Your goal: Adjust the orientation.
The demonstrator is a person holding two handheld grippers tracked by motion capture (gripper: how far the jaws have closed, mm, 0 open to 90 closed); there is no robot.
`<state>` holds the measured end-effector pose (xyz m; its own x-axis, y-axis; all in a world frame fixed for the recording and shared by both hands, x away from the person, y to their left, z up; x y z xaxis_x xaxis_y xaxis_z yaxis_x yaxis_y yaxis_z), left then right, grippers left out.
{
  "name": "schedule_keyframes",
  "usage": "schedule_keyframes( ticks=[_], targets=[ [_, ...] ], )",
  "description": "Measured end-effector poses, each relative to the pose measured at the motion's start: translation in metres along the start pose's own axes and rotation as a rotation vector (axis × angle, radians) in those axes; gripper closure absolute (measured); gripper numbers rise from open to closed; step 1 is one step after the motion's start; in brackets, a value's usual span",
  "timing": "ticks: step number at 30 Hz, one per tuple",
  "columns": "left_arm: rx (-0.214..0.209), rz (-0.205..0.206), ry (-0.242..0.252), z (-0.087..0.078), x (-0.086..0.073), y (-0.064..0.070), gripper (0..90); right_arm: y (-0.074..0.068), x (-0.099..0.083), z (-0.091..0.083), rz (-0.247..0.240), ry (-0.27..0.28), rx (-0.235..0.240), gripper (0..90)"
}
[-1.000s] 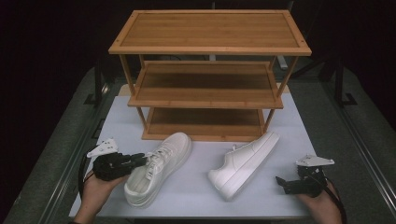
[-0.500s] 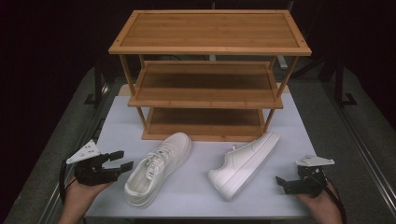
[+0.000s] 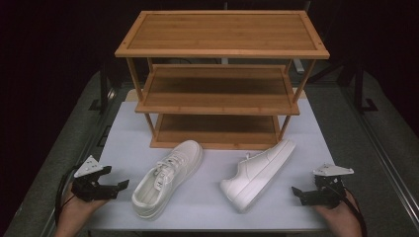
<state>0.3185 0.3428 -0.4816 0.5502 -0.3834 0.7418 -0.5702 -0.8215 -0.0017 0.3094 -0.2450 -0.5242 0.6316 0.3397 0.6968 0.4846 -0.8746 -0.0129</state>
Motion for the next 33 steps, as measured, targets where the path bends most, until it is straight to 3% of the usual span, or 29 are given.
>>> schedule_keyframes(
  ticks=[6,16,21,23,26,27,28,32,33],
  targets=[
    [0.007,0.007,-0.057,0.016,-0.014,0.001,1.7,0.000,0.000,0.000,0.000,-0.002,0.000,0.0],
    [0.006,0.023,-0.062,0.026,-0.022,0.005,0.0,0.000,0.001,0.000,0.005,-0.005,0.006,0.0],
    [0.007,0.021,-0.063,0.026,-0.022,0.005,0.0,-0.003,0.006,-0.010,0.027,-0.007,0.048,13.7],
    [0.007,0.022,-0.063,0.026,-0.022,0.005,0.0,-0.004,0.008,-0.012,0.023,0.000,0.066,14.9],
    [0.007,0.019,-0.063,0.026,-0.022,0.005,0.0,-0.007,0.016,-0.019,0.025,0.023,0.100,34.3],
    [0.007,0.019,-0.063,0.026,-0.022,0.005,0.0,-0.007,0.016,-0.019,0.025,0.023,0.100,34.3],
    [0.007,0.020,-0.062,0.026,-0.022,0.005,0.0,-0.009,0.021,-0.025,0.014,0.048,0.124,47.5],
    [0.007,0.019,-0.061,0.026,-0.022,0.005,0.0,-0.011,0.033,-0.033,-0.012,0.059,0.157,73.3],
    [0.007,0.019,-0.061,0.026,-0.022,0.005,0.0,-0.011,0.033,-0.033,-0.012,0.059,0.157,73.3]
  ],
)
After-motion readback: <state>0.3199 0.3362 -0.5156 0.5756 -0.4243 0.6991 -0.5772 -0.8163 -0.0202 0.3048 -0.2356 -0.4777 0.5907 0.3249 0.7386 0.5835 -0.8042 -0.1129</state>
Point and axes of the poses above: each handheld gripper's, and its own axes: z roughly forward along the jaws, x roughly out of its top, y roughly to its right, the point moved 9 cm from there along z, roughly forward along the jaws, and after that the axes turned 1 degree about y, right-handed, at the moved point
